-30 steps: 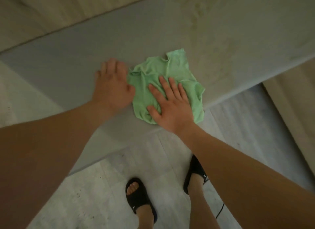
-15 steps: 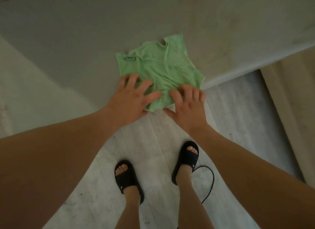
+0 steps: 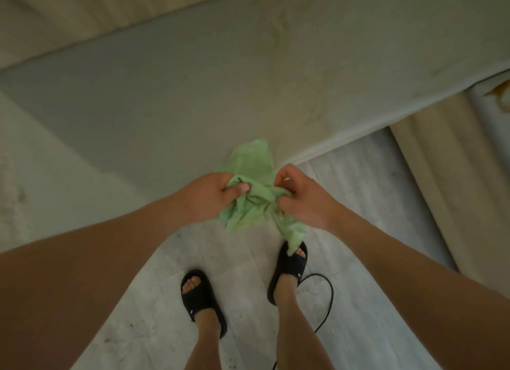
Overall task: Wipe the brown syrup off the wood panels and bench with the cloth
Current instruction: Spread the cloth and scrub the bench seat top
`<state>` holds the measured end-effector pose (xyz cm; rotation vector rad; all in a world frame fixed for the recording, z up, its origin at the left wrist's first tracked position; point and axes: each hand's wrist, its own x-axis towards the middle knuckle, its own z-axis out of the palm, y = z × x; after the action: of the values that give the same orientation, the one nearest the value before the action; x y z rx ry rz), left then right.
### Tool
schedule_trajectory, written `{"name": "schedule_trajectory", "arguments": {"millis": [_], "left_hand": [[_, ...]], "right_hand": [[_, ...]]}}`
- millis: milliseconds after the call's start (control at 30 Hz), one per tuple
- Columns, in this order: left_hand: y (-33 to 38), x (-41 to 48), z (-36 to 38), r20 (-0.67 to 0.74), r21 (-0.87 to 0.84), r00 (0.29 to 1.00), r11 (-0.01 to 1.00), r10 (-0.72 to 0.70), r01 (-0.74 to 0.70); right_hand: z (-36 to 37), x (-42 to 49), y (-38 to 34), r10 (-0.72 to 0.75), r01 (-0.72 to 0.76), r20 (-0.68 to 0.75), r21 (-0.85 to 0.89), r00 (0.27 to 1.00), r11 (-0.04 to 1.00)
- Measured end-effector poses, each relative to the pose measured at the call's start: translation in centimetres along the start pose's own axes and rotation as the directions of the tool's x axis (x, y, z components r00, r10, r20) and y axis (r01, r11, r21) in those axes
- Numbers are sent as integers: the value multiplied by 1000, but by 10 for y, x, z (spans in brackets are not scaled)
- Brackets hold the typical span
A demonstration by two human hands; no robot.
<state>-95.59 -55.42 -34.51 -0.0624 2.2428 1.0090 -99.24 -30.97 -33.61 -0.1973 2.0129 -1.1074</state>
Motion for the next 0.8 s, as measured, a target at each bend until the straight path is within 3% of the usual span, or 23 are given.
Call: {"name": "schedule_trajectory", "arguments": {"millis": [67,167,233,300,367,433,533,633,800], "left_hand": [[15,0,-21,-32,-150,998,987,-54,49],[34,12,-49,-91,-289,986,951,-139,107],[36,34,-62,-195,-227,959,961,-204,158],[29,59,-73,-326,-68,910,967,-255,247],[18,76,-74,-395,42,868,938,-300,343],[11,80,-66,-407,127,850,900,-336,416],[7,78,-54,-461,138,841,914,-283,383],[-4,82,-51,-519,192,831,920,-199,340],[-9,96,-57,-593,273,802,917,-76,289]], "right_hand": [[-26,1,-18,71,-72,17,79,997,994],[-63,23,-40,49,-44,-86,59,995,997],[-81,49,-48,21,-24,-186,-11,982,1000],[-91,80,-47,-19,-54,-314,-220,949,974],[-88,105,-37,-93,-144,-436,-479,895,866],[-67,115,-27,-221,-153,-496,-606,840,781],[-9,120,-13,-377,-71,-446,-717,812,694],[48,131,6,-322,-43,-284,-806,903,591],[41,138,22,-496,45,-282,-835,821,548]]}}
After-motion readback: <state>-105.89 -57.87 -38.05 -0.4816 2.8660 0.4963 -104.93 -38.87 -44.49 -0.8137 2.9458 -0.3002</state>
